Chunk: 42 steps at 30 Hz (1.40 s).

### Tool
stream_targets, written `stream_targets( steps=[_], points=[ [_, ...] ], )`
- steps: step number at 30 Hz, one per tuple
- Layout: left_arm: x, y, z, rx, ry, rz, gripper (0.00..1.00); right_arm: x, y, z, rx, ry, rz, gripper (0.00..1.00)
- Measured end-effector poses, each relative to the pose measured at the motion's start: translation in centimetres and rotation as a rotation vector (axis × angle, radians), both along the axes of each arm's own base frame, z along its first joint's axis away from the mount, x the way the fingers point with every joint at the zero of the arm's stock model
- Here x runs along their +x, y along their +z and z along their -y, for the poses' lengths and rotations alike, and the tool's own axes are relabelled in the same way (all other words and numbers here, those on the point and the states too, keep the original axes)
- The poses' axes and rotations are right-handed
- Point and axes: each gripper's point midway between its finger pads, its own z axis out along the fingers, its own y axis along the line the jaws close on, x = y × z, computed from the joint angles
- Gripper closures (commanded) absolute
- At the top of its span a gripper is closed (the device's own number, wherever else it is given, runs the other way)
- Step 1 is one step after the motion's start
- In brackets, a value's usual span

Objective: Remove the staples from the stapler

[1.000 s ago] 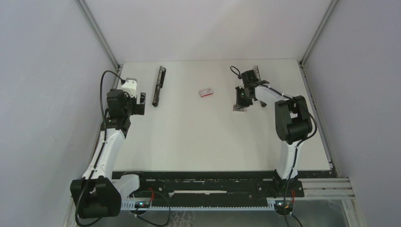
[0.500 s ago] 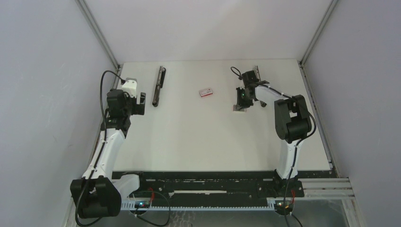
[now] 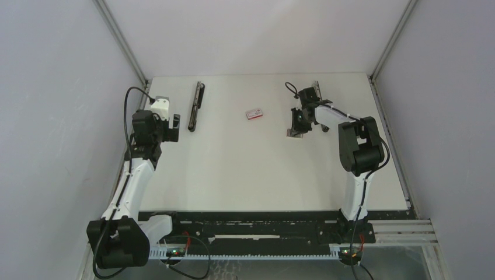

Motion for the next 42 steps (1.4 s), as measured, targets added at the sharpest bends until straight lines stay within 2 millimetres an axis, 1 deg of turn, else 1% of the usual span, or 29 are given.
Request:
stream_targets(
  steps=[16,23,26,29,35,42],
  points=[
    [0.0,-0.2,0.0,0.000,0.000,-0.005,0.00,0.1,0.2,0.0,0.043,-0.015,-0.014,0.91],
    [0.0,-0.2,0.0,0.000,0.000,-0.006,0.00,0.8,0.2,-0.5,0.057,-0.002,-0.012,0.91],
    [0.0,-0.2,0.0,0.000,0.000,-0.006,0.00,0.7,-0.2,-0.8,0.064,0.010,-0.026,0.91],
    [0.0,-0.2,0.0,-0.001,0.000,-0.006,0.00,0.7,-0.1,-1.3,0.063,0.023,-0.022,0.91],
    [0.0,-0.2,0.0,0.000,0.000,-0.006,0.00,0.6,-0.1,-1.4,0.053,0.026,-0.023,0.91],
    [0.0,-0.2,0.0,0.000,0.000,-0.006,0.00,0.6,-0.2,-1.3,0.046,0.023,-0.022,0.88]
  ],
)
